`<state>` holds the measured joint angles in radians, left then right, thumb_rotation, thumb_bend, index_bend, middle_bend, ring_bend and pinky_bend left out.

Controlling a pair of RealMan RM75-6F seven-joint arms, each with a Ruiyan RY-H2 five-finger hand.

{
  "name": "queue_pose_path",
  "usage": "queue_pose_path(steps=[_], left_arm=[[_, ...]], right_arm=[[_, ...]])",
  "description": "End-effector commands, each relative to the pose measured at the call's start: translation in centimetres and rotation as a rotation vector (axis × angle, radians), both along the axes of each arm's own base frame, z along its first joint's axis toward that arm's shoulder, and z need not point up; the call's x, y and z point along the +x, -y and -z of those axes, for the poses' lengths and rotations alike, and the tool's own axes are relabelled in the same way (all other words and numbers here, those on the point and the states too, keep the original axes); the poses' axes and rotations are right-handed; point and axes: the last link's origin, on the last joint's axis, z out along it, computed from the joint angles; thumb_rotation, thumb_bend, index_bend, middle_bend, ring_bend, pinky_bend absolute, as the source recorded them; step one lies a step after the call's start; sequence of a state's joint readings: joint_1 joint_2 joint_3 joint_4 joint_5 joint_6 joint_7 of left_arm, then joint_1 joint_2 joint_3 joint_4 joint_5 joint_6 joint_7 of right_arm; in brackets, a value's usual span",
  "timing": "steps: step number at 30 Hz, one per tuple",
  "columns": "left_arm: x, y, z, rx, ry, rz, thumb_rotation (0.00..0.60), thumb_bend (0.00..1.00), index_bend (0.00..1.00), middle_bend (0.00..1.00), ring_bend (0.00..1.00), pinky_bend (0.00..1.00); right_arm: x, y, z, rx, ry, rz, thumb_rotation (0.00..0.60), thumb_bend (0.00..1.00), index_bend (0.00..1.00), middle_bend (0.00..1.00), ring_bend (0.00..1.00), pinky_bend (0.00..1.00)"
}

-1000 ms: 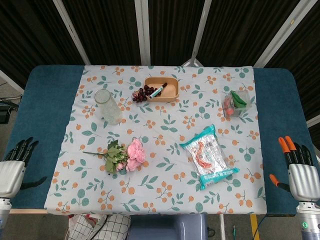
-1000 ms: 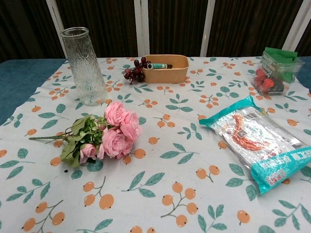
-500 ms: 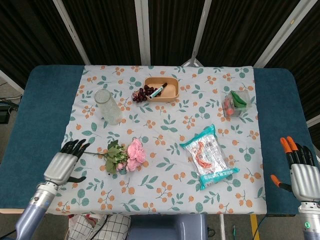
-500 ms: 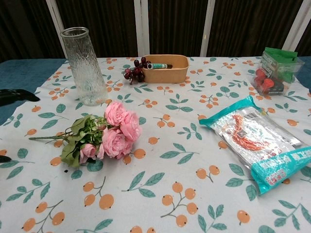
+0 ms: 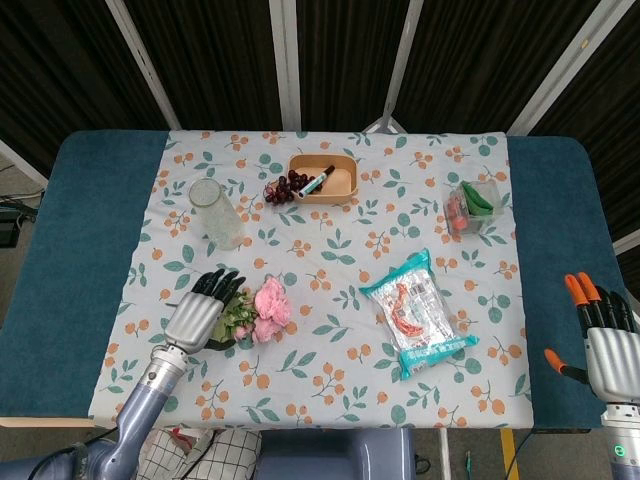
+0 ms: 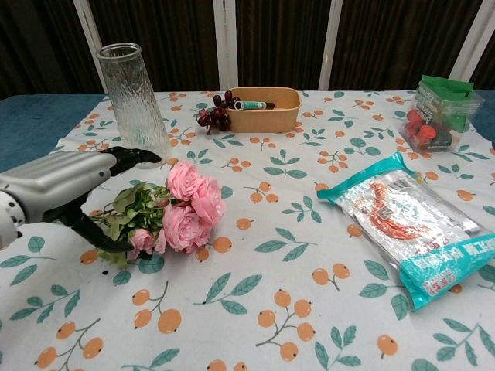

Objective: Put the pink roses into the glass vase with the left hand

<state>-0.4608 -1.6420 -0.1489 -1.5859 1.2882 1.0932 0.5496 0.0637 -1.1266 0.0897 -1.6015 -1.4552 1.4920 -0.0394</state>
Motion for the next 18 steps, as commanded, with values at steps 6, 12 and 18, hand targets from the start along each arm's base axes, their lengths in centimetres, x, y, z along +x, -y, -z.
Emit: queue_pose_path(steps=[6, 12, 18], left_arm=[[1.2, -1.3, 2.6, 0.040, -0.067, 0.043, 0.600, 0.28, 0.25, 0.23, 0.18, 0.30], [1.7, -1.7, 3.7, 0.062, -0.129, 0.073, 0.600, 0.30, 0.32, 0.27, 0.21, 0.32], [2.6, -1.9, 3.9, 0.083, -0.129, 0.097, 0.600, 0.35, 0.49, 0.44, 0.33, 0.41]], right_arm=[[0.0, 0.0, 0.0, 0.003, 0.001, 0.002, 0.600, 0.21, 0.00, 0.00, 0.00, 0.01], [0.0, 0.0, 0.0, -0.005, 0.004, 0.002, 0.600, 0.21, 0.00, 0.00, 0.00, 0.01], [0.0, 0.0, -0.2, -0.013, 0.011, 0.004, 0.600, 0.21, 0.00, 0.00, 0.00, 0.01]])
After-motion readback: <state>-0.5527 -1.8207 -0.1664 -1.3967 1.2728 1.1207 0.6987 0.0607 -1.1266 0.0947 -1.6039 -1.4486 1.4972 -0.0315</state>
